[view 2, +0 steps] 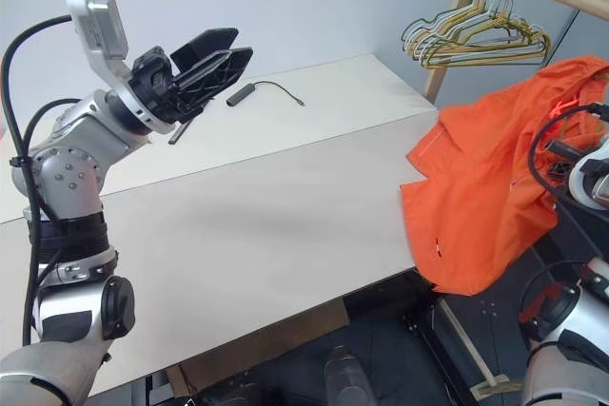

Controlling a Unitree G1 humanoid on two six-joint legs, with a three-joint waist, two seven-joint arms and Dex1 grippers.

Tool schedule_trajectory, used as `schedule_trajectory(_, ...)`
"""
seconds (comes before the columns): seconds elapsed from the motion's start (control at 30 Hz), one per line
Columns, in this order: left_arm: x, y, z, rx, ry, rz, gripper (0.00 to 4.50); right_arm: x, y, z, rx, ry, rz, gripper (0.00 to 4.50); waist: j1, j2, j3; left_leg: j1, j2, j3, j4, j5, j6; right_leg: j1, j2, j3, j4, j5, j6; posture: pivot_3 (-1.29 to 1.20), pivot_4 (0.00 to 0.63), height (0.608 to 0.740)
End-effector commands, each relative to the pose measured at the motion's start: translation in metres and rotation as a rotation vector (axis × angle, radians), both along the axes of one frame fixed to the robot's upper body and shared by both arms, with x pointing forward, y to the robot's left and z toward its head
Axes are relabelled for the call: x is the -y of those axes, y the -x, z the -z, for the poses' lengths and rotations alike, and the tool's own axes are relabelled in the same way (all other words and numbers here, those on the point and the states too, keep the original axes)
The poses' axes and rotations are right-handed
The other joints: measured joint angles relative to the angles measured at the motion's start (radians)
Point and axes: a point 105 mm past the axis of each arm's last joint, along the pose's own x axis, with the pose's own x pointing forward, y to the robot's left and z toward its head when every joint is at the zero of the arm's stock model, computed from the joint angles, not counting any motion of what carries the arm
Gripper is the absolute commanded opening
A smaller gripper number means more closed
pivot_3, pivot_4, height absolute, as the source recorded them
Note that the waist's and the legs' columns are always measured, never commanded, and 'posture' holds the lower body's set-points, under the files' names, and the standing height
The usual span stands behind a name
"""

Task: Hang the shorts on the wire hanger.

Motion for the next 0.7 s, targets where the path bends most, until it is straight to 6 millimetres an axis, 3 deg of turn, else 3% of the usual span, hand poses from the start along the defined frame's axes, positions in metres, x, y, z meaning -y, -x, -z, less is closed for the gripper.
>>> schedule_trajectory(0.03,-0.003,0.012,-0.020,0.083,0.016,0.008,4.46,0.021,0.012,-0.028,0.046,-0.003,0.123,0.00,0.002,0.001,0.001,0.000,0.000,0.000,0.000,0.000,0.000,0.000,0.000,0.000,0.000,0.000,0.000,-0.30,0.079,0.740)
schedule_trajectory(0.2,-0.002,0.014,-0.021,0.091,0.013,0.012,4.46,0.045,0.013,-0.035,0.060,-0.078,0.244,0.00,0.002,0.002,0.001,-0.001,0.001,0.001,0.000,-0.001,0.001,0.000,0.001,0.000,-0.002,0.000,0.001,-0.30,0.079,0.740)
schedule_trajectory(0.4,-0.002,0.017,-0.018,0.094,-0.005,0.014,4.46,0.072,0.017,-0.023,0.053,-0.145,0.361,0.00,0.002,0.003,0.003,0.000,0.001,0.006,-0.001,-0.002,0.003,0.001,0.001,0.002,-0.004,0.000,0.003,-0.29,0.083,0.740)
schedule_trajectory(0.57,-0.003,0.018,-0.017,0.094,-0.018,0.010,4.46,0.071,0.014,-0.014,0.035,-0.172,0.339,0.00,0.000,0.004,0.004,0.002,0.002,0.008,-0.001,-0.002,0.003,0.002,0.002,0.004,-0.005,0.000,0.004,-0.28,0.084,0.740)
schedule_trajectory(0.7,-0.002,0.019,-0.016,0.096,-0.032,0.006,4.50,0.063,0.010,-0.003,-0.007,-0.141,0.310,1.18,0.000,0.003,0.004,0.004,0.003,0.008,-0.001,-0.002,0.003,0.006,0.003,0.005,-0.007,0.000,0.004,-0.28,0.085,0.740)
